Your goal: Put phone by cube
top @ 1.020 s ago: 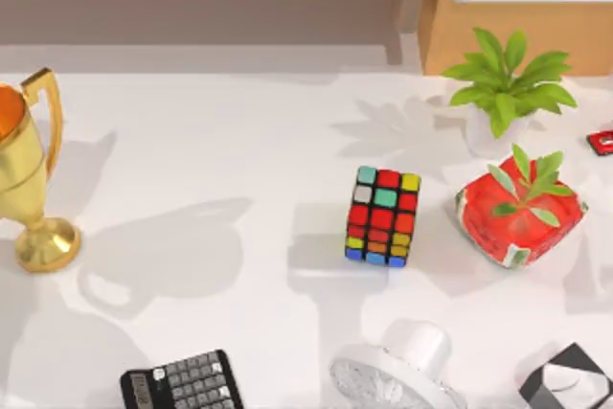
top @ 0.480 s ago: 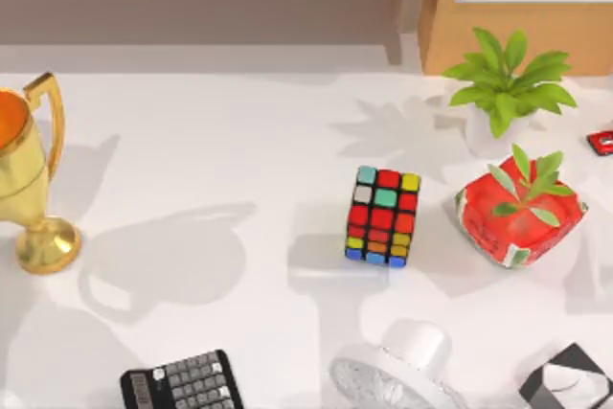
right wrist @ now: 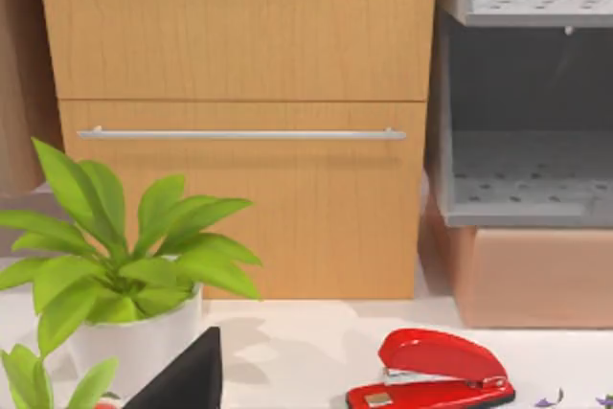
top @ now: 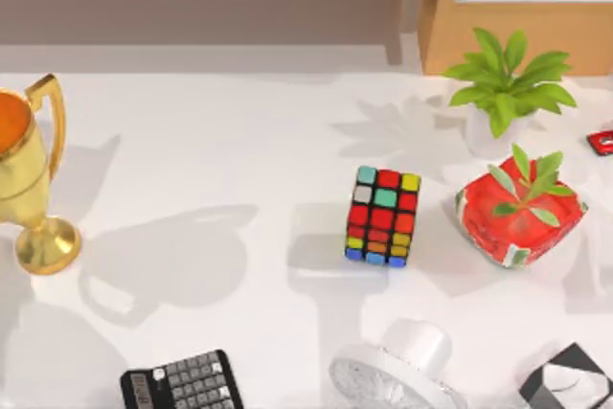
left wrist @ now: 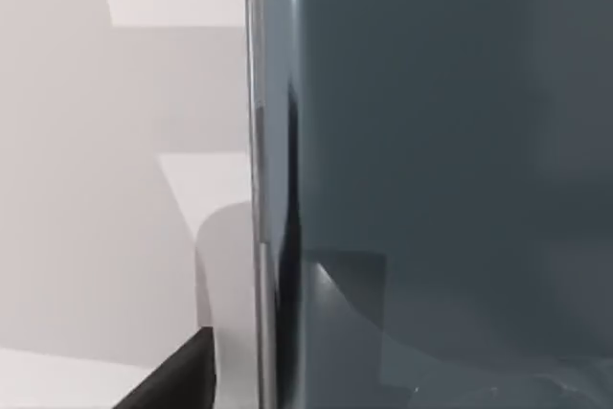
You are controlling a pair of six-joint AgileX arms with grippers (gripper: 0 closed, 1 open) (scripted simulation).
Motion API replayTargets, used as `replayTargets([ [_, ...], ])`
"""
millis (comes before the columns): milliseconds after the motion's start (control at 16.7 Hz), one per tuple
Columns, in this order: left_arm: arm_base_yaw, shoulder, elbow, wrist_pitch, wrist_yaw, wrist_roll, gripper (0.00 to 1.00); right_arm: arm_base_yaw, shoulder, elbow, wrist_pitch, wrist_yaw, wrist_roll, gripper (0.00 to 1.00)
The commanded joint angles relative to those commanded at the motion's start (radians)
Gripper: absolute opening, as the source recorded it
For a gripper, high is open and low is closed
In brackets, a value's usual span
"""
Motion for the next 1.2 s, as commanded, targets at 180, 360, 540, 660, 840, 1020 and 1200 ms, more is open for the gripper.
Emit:
replayTargets([
  [180,0.000,0.000,0.000,0.000,0.000,0.000,0.70,0.000,0.000,0.000,0.000,0.000,0.000,1.00],
  [360,0.000,0.000,0.000,0.000,0.000,0.000,0.47,0.000,0.000,0.000,0.000,0.000,0.000,1.00],
  [540,0.000,0.000,0.000,0.000,0.000,0.000,0.25,0.000,0.000,0.000,0.000,0.000,0.000,1.00],
  [660,0.000,0.000,0.000,0.000,0.000,0.000,0.10,0.000,0.000,0.000,0.000,0.000,0.000,1.00],
  [840,0.000,0.000,0.000,0.000,0.000,0.000,0.00,0.000,0.000,0.000,0.000,0.000,0.000,1.00],
  [1020,0.000,0.000,0.000,0.000,0.000,0.000,0.00,0.000,0.000,0.000,0.000,0.000,0.000,1.00],
  [1200,0.000,0.000,0.000,0.000,0.000,0.000,0.00,0.000,0.000,0.000,0.000,0.000,0.000,1.00],
])
